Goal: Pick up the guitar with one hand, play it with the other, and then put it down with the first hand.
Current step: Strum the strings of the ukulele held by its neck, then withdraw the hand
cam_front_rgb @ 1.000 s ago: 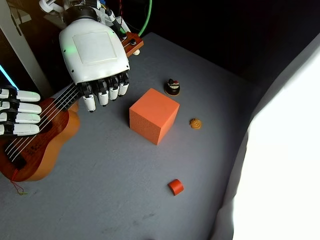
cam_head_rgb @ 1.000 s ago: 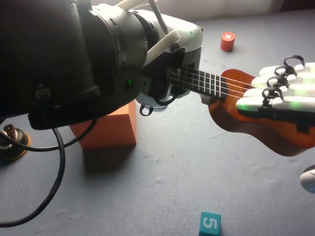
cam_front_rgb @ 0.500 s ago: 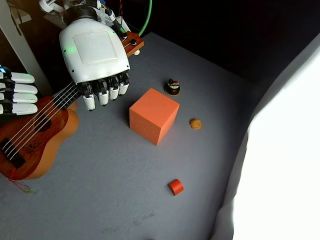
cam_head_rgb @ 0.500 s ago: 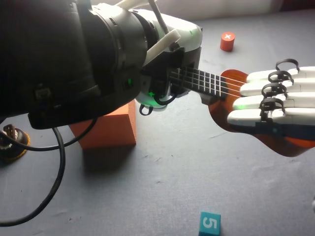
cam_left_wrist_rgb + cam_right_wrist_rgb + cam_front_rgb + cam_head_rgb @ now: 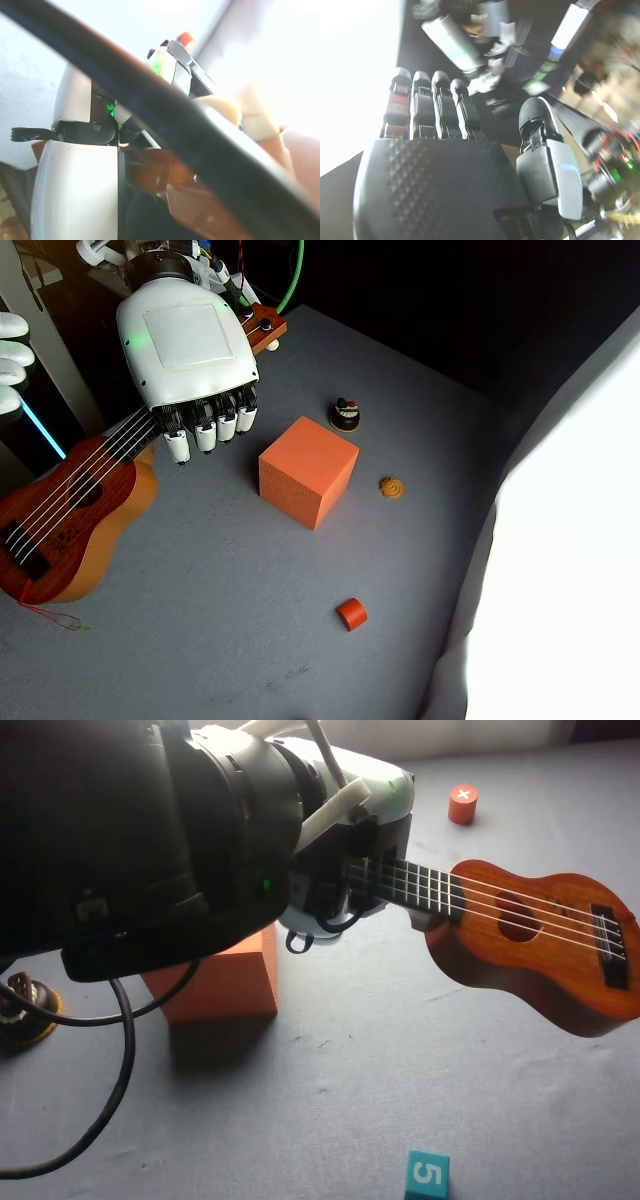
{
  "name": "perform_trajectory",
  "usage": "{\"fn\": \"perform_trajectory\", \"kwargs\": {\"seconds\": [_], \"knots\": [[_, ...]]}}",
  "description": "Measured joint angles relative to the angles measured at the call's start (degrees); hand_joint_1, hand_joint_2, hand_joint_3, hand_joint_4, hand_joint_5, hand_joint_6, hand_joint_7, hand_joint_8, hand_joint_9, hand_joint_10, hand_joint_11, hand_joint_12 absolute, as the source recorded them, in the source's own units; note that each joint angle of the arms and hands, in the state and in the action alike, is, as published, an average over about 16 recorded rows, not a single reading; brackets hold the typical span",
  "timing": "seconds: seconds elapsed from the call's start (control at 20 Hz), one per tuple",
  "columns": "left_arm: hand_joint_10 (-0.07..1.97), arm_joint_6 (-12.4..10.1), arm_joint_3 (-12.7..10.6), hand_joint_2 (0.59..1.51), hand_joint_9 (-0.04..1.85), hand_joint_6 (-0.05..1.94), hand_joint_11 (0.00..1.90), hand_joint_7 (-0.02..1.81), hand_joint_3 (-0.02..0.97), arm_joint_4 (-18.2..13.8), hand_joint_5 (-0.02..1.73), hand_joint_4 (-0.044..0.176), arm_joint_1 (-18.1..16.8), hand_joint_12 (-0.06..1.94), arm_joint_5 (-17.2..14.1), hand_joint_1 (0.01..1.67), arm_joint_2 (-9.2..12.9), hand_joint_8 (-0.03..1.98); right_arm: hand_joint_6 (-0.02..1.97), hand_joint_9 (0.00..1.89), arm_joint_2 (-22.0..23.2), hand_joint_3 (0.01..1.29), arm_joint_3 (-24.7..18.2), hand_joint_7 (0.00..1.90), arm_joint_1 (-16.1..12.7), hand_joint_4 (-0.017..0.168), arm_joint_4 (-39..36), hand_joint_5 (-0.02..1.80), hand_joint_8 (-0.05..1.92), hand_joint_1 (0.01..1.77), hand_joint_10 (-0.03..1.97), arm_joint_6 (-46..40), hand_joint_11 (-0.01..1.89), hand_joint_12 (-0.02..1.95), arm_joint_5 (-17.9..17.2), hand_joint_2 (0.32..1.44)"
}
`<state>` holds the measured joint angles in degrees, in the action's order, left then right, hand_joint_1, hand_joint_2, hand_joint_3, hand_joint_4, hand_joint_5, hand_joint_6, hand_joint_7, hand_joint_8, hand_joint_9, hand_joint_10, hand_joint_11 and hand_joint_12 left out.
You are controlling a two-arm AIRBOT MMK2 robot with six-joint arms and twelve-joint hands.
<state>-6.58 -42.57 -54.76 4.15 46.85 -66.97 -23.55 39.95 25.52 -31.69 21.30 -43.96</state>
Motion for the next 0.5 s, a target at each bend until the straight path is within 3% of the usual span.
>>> {"fn": "perform_trajectory", "kwargs": {"seconds": [0.25, 0.5], "knots": [[1.91, -2.22, -0.13, 1.085, 1.39, 1.89, 1.43, 1.33, -0.015, -0.93, 1.27, 0.08, 0.82, 1.93, -0.06, 1.49, 0.01, 1.98, 0.02, 0.01, -0.13, 0.02, 0.95, 0.07, -0.49, -0.002, 10.46, 0.04, 0.01, 0.03, 0.0, 8.15, 0.02, 0.0, 3.23, 1.3], [1.91, -5.12, -0.26, 1.085, 1.4, 1.89, 1.44, 1.33, -0.015, -2.84, 1.27, 0.077, 2.6, 1.93, -0.1, 1.49, -0.01, 1.98, 0.02, 0.02, -0.33, 0.02, 1.4, 0.07, -0.92, -0.002, 15.68, 0.04, 0.01, 0.03, 0.0, 11.09, 0.02, 0.0, 7.03, 1.3]]}}
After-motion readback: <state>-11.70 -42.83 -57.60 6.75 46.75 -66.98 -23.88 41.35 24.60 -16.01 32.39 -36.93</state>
